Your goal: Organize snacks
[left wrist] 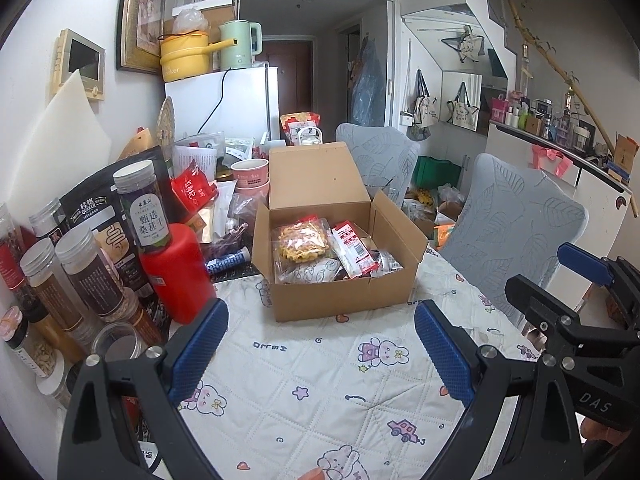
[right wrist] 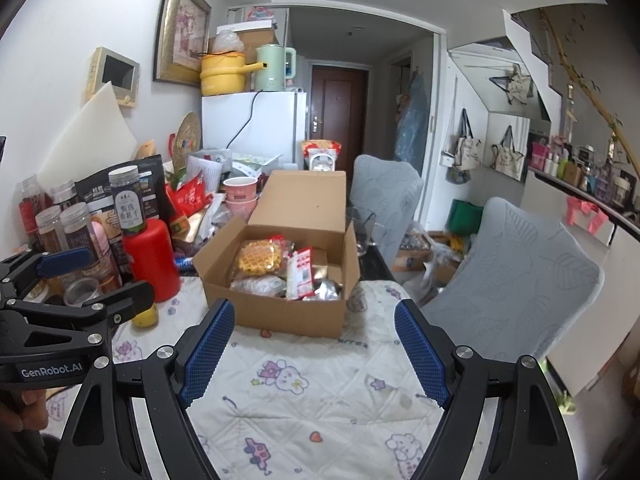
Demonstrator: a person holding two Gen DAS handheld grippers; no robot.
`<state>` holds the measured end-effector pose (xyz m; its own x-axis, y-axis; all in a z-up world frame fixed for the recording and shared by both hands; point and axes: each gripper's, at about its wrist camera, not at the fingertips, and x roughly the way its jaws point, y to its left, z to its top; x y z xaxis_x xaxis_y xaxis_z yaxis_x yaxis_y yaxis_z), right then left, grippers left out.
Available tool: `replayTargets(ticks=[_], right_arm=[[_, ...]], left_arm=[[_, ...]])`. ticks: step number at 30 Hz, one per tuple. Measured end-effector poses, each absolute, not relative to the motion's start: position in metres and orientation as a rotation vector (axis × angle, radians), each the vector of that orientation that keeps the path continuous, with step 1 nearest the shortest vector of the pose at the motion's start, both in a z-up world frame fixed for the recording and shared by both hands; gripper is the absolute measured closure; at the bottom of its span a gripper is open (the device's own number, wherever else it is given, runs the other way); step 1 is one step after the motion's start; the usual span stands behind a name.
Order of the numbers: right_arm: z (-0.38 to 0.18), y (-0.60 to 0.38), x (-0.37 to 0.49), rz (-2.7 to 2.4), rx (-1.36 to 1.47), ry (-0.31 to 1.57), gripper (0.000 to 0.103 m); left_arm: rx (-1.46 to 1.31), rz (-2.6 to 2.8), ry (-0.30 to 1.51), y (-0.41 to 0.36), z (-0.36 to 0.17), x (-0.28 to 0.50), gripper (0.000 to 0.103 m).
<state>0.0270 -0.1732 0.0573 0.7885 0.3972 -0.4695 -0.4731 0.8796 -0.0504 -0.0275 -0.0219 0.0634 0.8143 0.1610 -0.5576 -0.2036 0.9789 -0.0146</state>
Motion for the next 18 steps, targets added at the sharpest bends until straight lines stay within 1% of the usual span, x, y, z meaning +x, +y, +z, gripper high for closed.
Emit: replayTargets(ticks=[18], right_arm=[[0.0542, -0.1816, 0.0263, 0.473, -0.171, 0.47, 0.02]], left_arm=[[-0.099, 0.185, 0.601, -0.0204, 0.0602, -0.0286, 0.007]])
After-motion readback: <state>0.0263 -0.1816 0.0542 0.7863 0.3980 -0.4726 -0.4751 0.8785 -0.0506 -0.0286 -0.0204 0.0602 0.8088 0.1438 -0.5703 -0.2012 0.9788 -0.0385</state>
